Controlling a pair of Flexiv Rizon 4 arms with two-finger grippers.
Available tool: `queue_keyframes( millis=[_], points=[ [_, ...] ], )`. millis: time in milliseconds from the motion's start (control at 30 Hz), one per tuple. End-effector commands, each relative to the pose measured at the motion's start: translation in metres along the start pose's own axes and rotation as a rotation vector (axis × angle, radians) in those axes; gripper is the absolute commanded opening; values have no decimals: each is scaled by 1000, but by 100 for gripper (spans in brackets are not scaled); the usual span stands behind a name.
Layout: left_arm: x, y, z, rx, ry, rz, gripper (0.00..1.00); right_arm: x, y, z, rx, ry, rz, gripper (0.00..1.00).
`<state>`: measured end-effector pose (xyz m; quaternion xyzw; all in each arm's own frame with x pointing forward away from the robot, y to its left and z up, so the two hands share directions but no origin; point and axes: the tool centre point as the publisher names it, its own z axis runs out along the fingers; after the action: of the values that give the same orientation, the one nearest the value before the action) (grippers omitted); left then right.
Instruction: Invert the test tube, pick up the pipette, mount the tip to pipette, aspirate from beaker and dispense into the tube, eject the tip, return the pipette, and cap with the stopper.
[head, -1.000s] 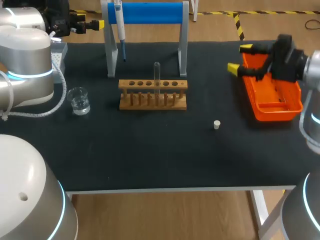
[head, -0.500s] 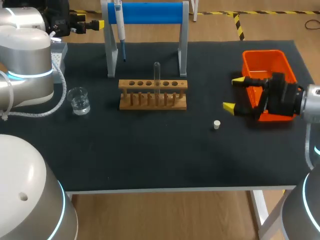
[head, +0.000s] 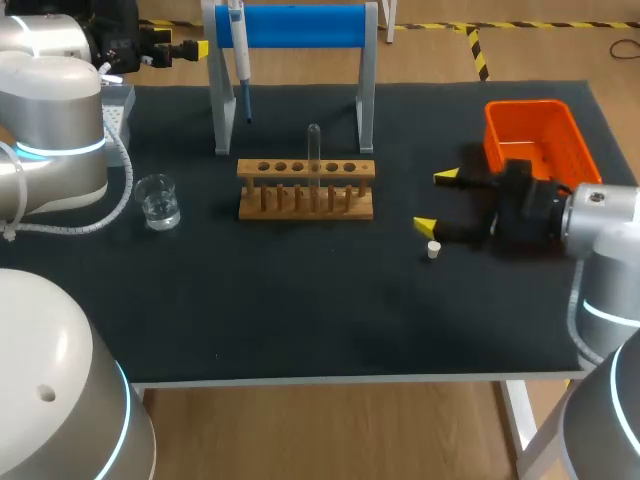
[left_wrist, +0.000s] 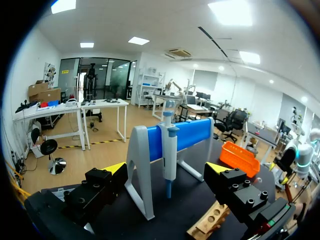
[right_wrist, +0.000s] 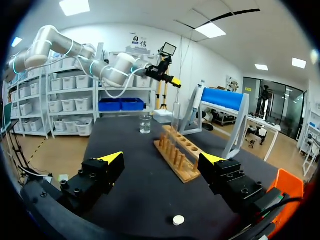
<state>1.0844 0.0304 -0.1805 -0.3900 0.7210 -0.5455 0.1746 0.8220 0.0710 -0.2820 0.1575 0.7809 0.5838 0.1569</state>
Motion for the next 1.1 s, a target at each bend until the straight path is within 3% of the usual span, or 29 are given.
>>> queue_keyframes(
  millis=[33,567,700,900,1100],
  points=[
    [0,1,0,3,0,0,100,-2,0,14,8,4,-5,100],
    [0,1,0,3,0,0,100,-2,0,14,8,4,-5,100],
    [34,24,-14,1,-10,21,100,-2,0,14,8,4,-5,100],
    [101,69,-27,-18,12,49,100,-2,0,14,8,4,-5,100],
    [140,94,-33,4,46,83,100,-2,0,14,8,4,-5,100]
  ],
)
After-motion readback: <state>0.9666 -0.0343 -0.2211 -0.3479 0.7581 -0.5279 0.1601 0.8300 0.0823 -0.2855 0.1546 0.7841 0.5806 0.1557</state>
